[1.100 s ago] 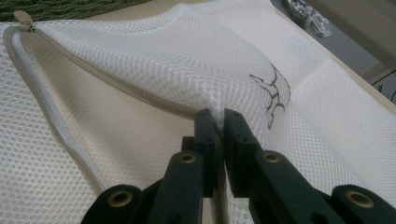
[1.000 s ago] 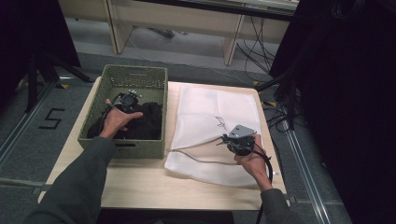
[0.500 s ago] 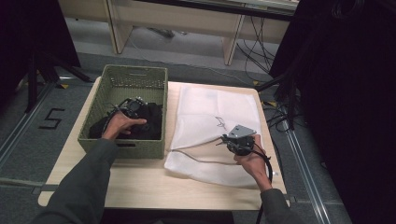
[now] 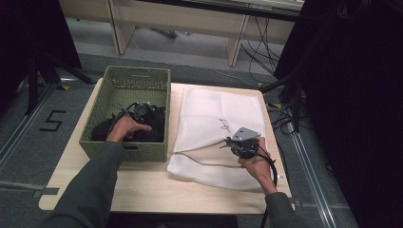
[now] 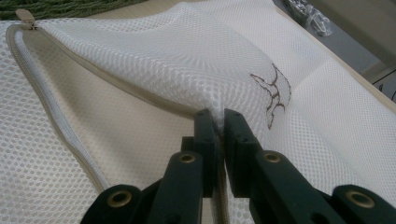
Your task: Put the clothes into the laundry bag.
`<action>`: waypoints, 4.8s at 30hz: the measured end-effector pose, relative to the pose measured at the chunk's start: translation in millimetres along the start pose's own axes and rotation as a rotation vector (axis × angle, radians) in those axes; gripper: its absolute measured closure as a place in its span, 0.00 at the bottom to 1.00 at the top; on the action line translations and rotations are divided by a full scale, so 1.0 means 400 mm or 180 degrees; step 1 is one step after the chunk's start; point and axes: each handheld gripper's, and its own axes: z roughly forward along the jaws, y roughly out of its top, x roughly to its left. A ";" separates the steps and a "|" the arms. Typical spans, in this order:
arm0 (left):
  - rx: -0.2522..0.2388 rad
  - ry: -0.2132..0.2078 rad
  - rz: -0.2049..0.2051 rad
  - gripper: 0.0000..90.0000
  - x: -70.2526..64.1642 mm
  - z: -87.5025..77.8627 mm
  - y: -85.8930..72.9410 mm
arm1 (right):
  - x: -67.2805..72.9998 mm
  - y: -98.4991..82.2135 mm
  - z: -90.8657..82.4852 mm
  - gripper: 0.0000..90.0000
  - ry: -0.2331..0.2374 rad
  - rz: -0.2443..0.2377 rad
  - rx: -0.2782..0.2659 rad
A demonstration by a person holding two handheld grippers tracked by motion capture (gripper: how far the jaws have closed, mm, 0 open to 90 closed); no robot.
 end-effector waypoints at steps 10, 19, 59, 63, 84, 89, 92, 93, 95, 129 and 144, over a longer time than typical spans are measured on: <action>-0.0001 0.0022 0.0105 0.66 0.002 -0.038 0.005 | -0.001 0.001 -0.004 0.94 0.0008 0.0002 0.0010; -0.0491 0.0121 -0.0007 0.75 0.008 -0.084 0.000 | -0.004 0.000 -0.004 0.94 0.0001 0.0052 -0.0035; -0.2108 -0.0491 0.0407 0.75 -0.148 -0.680 -0.068 | -0.011 0.007 -0.012 0.95 -0.0061 0.0156 -0.0087; -0.2162 -0.0715 0.0504 0.75 -0.218 -0.651 -0.091 | -0.012 0.008 -0.012 0.95 -0.0068 0.0144 -0.0090; -0.1491 -0.1076 0.1552 0.74 -0.564 -0.404 -0.007 | -0.032 0.009 -0.016 0.95 0.0002 0.0410 -0.0278; -0.1187 -0.1067 0.1631 0.74 -0.598 -0.306 0.019 | -0.031 0.012 -0.025 0.95 0.0040 0.0525 -0.0246; -0.1075 -0.1200 0.1522 0.74 -0.605 -0.264 0.037 | -0.037 0.014 -0.026 0.95 0.0023 0.0477 -0.0296; -0.1054 -0.1200 0.1521 0.74 -0.611 -0.253 0.042 | -0.037 0.014 -0.026 0.95 0.0025 0.0477 -0.0289; -0.1022 -0.1183 0.1585 0.74 -0.620 -0.246 0.046 | -0.036 0.016 -0.025 0.95 0.0045 0.0510 -0.0277; -0.1437 -0.0800 0.0848 0.28 -0.478 -0.363 0.041 | -0.033 0.026 -0.028 0.95 0.0095 0.0461 -0.0334; -0.1098 -0.1195 0.1244 0.20 -0.571 -0.339 0.087 | -0.039 0.022 -0.026 0.95 0.0020 0.0493 -0.0410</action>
